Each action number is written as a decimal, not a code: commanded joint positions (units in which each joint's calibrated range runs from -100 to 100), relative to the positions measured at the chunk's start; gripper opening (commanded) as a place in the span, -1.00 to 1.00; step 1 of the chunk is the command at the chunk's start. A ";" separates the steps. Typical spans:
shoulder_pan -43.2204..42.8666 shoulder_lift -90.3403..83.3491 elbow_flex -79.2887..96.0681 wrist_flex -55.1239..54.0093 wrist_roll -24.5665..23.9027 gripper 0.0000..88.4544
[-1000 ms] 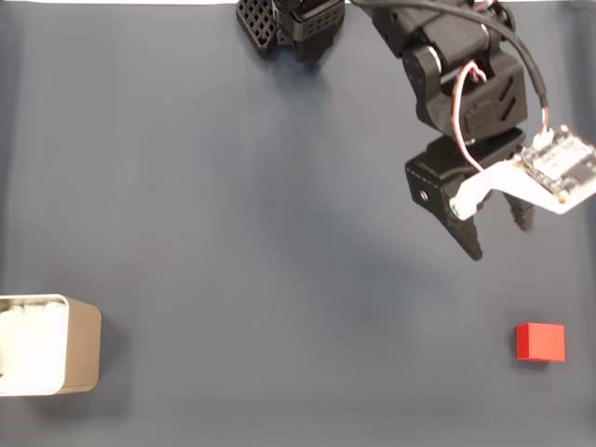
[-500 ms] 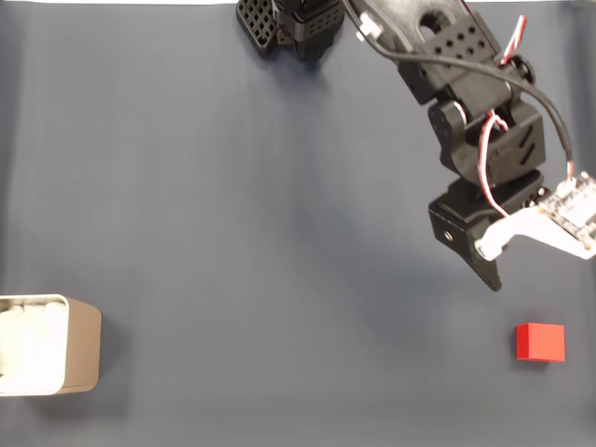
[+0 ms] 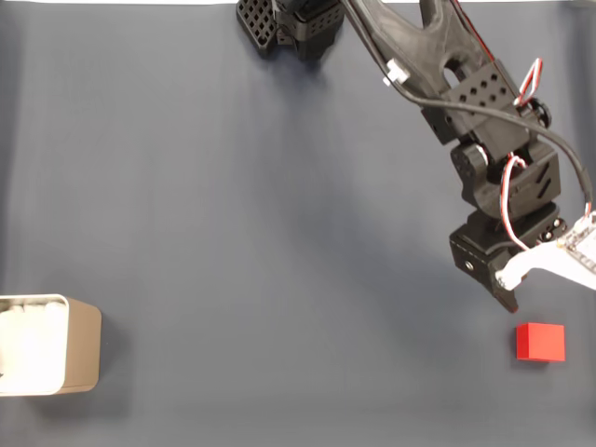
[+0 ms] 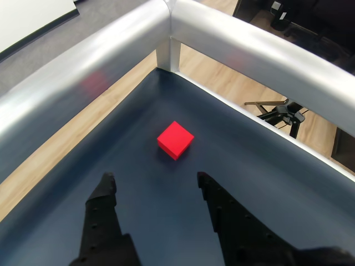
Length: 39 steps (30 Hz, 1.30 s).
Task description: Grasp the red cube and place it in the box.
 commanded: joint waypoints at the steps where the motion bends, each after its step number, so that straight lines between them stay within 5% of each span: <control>1: -0.47 1.13 -4.61 -1.91 -0.73 -0.20; 39: -0.26 22.54 -25.96 -3.88 -2.88 -0.14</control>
